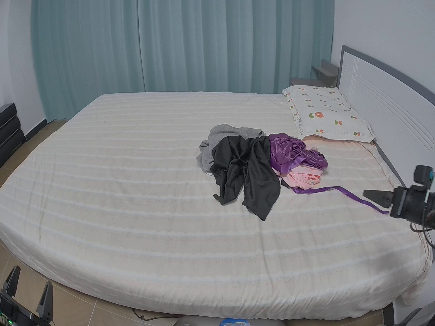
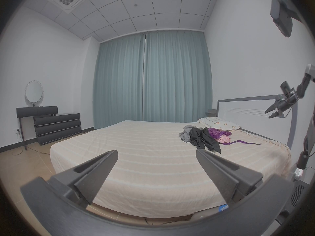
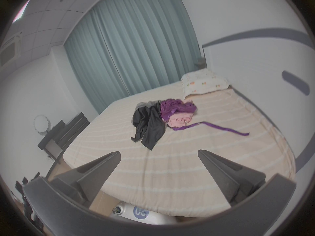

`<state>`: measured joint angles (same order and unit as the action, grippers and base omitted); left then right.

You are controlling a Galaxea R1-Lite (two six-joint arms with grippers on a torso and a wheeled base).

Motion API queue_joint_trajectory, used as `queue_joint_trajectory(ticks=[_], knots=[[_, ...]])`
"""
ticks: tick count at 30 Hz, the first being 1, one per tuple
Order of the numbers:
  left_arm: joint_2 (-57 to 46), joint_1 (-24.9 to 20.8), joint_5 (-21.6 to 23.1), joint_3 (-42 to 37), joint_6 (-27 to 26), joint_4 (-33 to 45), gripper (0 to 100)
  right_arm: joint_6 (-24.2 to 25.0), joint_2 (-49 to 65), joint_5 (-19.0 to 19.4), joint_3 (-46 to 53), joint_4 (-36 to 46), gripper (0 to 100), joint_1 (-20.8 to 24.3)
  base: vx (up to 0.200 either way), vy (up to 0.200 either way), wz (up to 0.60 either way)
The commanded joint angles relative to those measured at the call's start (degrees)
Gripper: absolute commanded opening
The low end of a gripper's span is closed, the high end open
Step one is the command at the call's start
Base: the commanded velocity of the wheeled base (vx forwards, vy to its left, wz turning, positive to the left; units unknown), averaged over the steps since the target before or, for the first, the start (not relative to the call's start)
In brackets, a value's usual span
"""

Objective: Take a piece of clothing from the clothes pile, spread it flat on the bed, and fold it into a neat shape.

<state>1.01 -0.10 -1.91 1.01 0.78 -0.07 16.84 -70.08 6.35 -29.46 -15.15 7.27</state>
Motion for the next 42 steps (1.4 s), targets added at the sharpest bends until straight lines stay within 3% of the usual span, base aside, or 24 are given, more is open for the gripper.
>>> queue_joint_trajectory(ticks=[1, 4, 12, 22, 25, 42], knots=[[-0.66, 0.01, -0.02, -1.01, 0.01, -0.01, 100, 10.76, -38.90, -0.37, -14.48, -10.95, 100, 6.97, 0.000, 0.000, 0.00], [-0.66, 0.01, -0.02, -1.01, 0.01, -0.01, 100, 14.98, -47.78, -1.43, -21.95, -11.30, 100, 8.99, 0.000, 0.000, 0.00], [-0.66, 0.01, -0.02, -1.01, 0.01, -0.01, 100, 19.82, -63.86, -3.63, -38.12, -10.51, 100, 11.46, 0.000, 0.000, 0.00], [-0.66, 0.01, -0.02, -1.01, 0.01, -0.01, 100, 20.34, -75.11, -3.63, -49.20, -9.90, 100, 12.33, 0.000, 0.000, 0.00], [-0.66, 0.01, -0.02, -1.01, 0.01, -0.01, 100, 22.28, -76.52, -3.63, -51.75, -9.81, 100, 12.77, 0.000, 0.000, 0.00], [-0.66, 0.01, -0.02, -1.01, 0.01, -0.01, 100, 22.72, -85.04, -5.30, -66.25, -4.62, 100, 14.53, 0.000, 0.000, 0.00]])
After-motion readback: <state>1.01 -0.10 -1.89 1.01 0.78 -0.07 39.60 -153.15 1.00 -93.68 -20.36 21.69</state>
